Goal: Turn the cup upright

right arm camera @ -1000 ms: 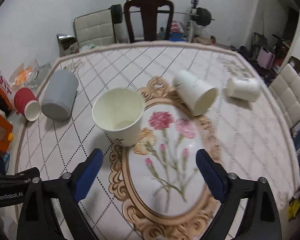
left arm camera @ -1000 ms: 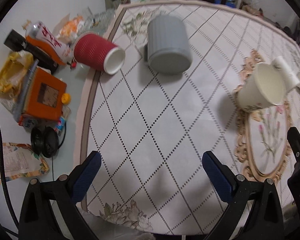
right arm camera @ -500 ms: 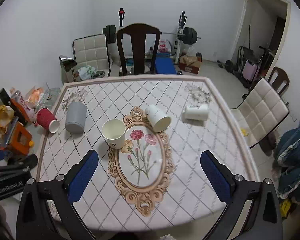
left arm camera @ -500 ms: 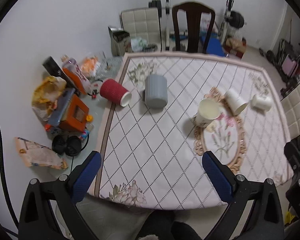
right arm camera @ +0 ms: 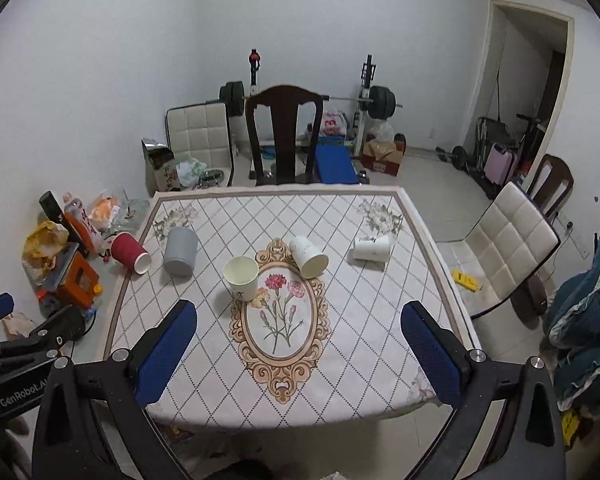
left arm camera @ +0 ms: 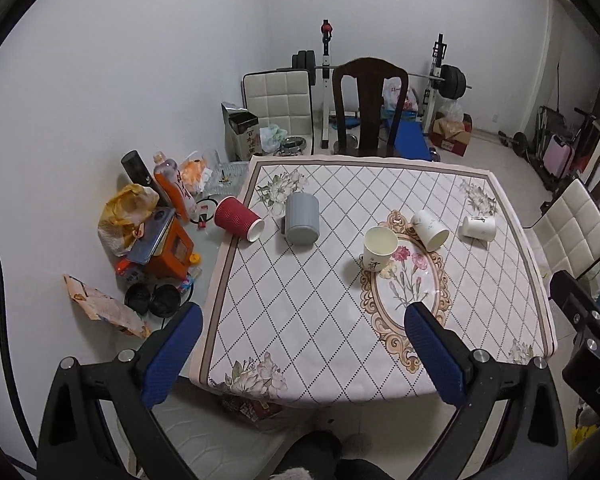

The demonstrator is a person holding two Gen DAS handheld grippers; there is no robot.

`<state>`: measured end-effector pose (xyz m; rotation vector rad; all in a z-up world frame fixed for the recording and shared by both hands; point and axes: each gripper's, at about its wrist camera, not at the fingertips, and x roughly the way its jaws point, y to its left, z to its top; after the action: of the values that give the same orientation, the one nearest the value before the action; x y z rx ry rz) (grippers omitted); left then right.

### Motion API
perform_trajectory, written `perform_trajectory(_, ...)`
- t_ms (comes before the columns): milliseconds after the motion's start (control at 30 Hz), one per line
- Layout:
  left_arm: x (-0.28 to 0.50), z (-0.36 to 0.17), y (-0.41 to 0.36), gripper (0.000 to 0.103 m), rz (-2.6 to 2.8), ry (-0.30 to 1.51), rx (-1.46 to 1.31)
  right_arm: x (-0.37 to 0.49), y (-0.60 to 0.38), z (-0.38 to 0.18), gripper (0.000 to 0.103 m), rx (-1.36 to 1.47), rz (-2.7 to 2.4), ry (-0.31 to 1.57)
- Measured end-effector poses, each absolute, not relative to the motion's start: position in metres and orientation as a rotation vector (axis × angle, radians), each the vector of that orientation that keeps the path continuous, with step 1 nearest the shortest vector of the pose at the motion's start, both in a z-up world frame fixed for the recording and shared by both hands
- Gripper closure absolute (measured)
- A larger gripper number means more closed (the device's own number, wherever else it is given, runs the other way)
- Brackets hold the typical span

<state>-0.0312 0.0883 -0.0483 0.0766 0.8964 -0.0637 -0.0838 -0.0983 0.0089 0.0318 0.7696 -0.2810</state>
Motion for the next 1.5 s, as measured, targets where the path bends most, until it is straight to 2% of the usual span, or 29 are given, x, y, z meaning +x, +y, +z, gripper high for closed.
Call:
perform_trajectory(433,-0.053,-0.037,0.091,0.0,-0.059,0.859,0.054,-0.112,-0.094,0.024,0.0,0.023,-0.272,0.758)
perform_trajectory(1500,-0.062,-0.033,0.094,0.0,-0.067,0.849,0.054,-0.134,-0.1,0.02,0.0,0.036,-0.252,0.773)
